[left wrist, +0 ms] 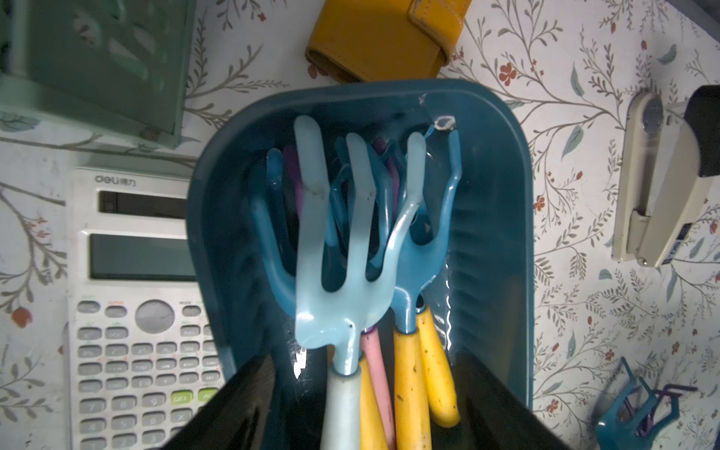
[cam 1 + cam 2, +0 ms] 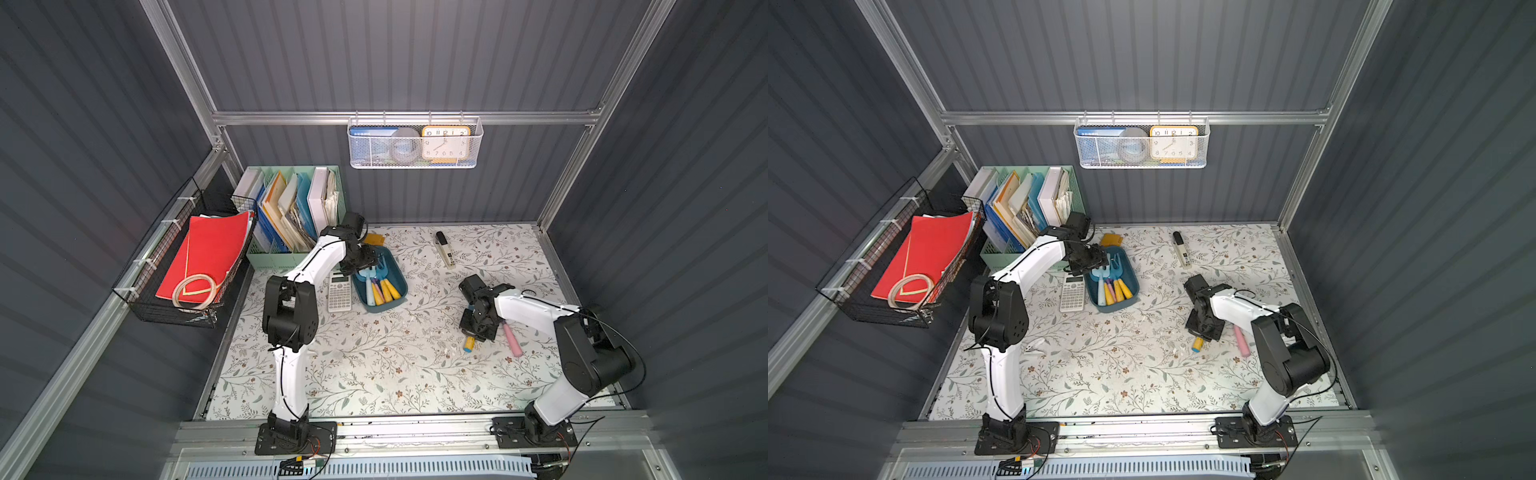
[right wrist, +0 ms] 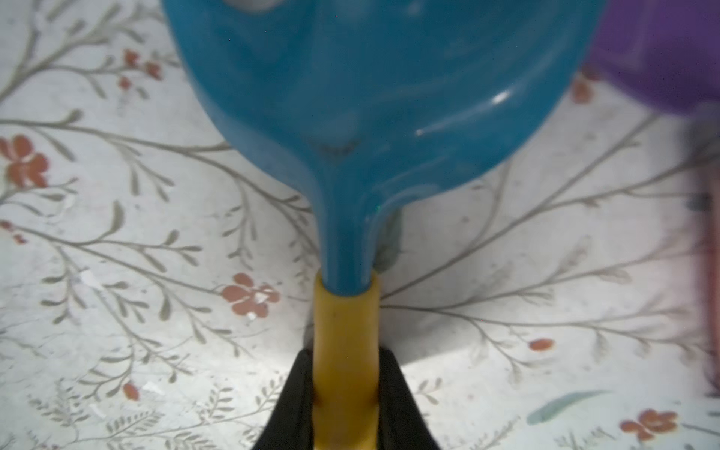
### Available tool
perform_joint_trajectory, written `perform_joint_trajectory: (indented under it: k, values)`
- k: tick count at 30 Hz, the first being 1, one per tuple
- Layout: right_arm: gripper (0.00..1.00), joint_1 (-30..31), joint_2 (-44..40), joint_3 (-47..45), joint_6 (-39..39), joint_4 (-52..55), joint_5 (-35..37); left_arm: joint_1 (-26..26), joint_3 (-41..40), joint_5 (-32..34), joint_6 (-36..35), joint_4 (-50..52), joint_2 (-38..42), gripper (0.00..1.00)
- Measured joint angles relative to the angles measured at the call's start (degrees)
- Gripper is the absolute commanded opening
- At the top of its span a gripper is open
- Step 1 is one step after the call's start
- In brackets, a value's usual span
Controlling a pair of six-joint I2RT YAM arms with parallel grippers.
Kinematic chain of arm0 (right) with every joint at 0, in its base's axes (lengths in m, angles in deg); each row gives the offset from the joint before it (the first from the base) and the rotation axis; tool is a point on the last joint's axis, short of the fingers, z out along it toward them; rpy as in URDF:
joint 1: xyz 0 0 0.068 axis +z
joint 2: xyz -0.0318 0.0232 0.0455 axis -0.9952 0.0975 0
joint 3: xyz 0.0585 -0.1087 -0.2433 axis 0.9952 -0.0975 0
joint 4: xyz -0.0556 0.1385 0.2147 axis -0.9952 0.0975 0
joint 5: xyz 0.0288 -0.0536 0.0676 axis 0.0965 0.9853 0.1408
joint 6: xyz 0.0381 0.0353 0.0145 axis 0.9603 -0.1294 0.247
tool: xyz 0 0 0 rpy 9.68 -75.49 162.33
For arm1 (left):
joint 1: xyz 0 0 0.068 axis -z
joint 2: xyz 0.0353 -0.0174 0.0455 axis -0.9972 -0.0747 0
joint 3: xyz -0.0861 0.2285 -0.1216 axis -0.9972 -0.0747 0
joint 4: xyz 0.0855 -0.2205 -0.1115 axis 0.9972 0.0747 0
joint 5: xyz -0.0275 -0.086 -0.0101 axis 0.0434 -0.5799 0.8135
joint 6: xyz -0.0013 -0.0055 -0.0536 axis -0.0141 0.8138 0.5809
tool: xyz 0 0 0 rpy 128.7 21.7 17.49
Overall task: Put the rake into the storage box
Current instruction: Pick up the rake at the center of the board.
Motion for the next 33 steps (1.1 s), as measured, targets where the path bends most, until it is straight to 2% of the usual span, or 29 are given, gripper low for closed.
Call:
perform_joint_trajectory:
  k: [4,11,19,23,27,30,33]
  values:
    - [0.04,2.7,2.7,5.3,-3.7,-3.0,-4.4,-0.1,-0.1,-7.5,-2.3,-2.0,0.0,0.87]
    - [0.05,7.2,5.9,18.8,-11.3,-5.6,-12.0,-0.7,-2.1,-28.9,-6.3,-7.7,0.0,0.88]
    - [0.07,7.3,6.3,19.8,-14.7,-7.5,-21.4,-1.5,-3.8,-44.7,-8.1,-11.3,0.0,0.85]
    - [0.07,7.4,8.0,22.3,-15.6,-7.6,-23.7,-1.5,-3.8,-49.8,-8.2,-12.7,0.0,0.77]
    - [0.07,7.4,9.2,25.3,-16.2,-7.7,-25.4,-1.5,-3.5,-51.6,-8.1,-12.8,-0.7,0.68]
    - [0.07,7.4,10.5,28.6,-16.3,-8.0,-26.7,-1.5,-2.0,-51.7,-8.1,-11.6,-2.8,0.49]
    - [0.07,7.4,12.6,32.3,-16.5,-7.7,-27.7,-1.5,-0.9,-52.0,-8.0,-10.6,-4.8,0.36]
